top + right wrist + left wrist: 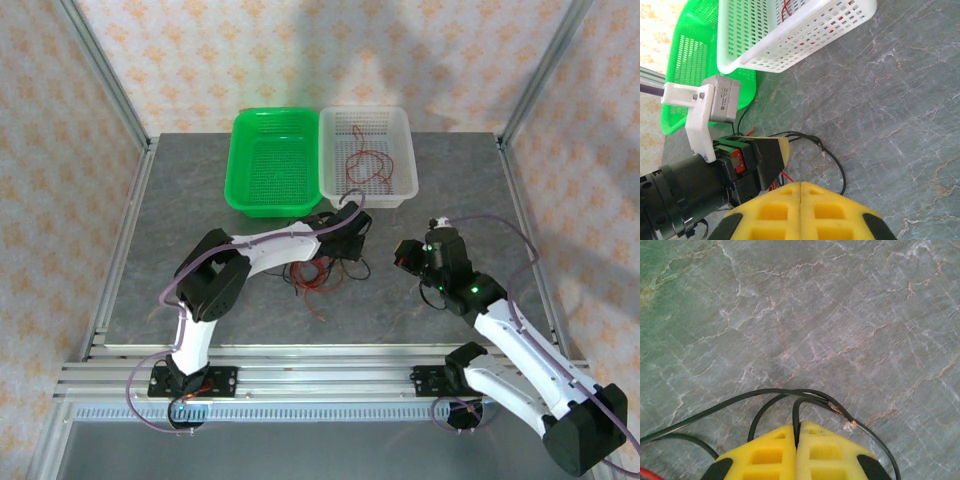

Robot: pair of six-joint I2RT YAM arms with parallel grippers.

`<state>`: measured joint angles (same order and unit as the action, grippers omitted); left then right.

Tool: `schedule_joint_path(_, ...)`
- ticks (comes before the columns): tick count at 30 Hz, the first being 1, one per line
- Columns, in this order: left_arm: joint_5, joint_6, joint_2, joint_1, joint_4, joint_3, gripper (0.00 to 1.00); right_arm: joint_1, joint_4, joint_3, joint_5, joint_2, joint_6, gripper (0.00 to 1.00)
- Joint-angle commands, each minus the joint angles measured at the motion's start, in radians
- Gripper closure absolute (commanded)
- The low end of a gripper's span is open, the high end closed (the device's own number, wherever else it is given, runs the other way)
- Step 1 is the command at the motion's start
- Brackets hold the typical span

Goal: Untangle the cables

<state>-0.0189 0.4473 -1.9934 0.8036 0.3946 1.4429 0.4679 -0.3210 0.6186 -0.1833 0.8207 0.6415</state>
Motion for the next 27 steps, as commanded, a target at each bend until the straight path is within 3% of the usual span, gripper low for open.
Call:
schedule_joint_path(1, 0.004, 0.026, 0.125, 0.007, -0.038, -0.015, 1.00, -0.002, 0.024, 0.006, -0.018, 0.008, -0.002, 1.00)
schedule_joint_path(8, -0.029, 0.097, 0.298, 0.038, -0.131, -0.059, 1.00, -0.003, 0.244, -0.065, -0.208, 0.070, 0.000, 1.00)
schedule_joint_path(13, -0.021, 0.183, 0.380, 0.046, -0.196, -0.112, 1.00, 0.000, 0.424, -0.121, -0.314, 0.097, 0.019, 0.84)
schedule_joint_path(18, -0.015, 0.237, 0.425, 0.051, -0.252, -0.146, 1.00, 0.020, 0.609, -0.187, -0.348, 0.110, 0.052, 0.69)
schedule_joint_path(23, -0.005, 0.257, 0.449, 0.051, -0.271, -0.147, 1.00, 0.057, 0.729, -0.239, -0.333, 0.112, 0.026, 0.67)
schedule_joint_path(27, 0.004, 0.252, 0.458, 0.051, -0.271, -0.111, 1.00, 0.103, 0.722, -0.240, -0.321, 0.130, -0.082, 0.67)
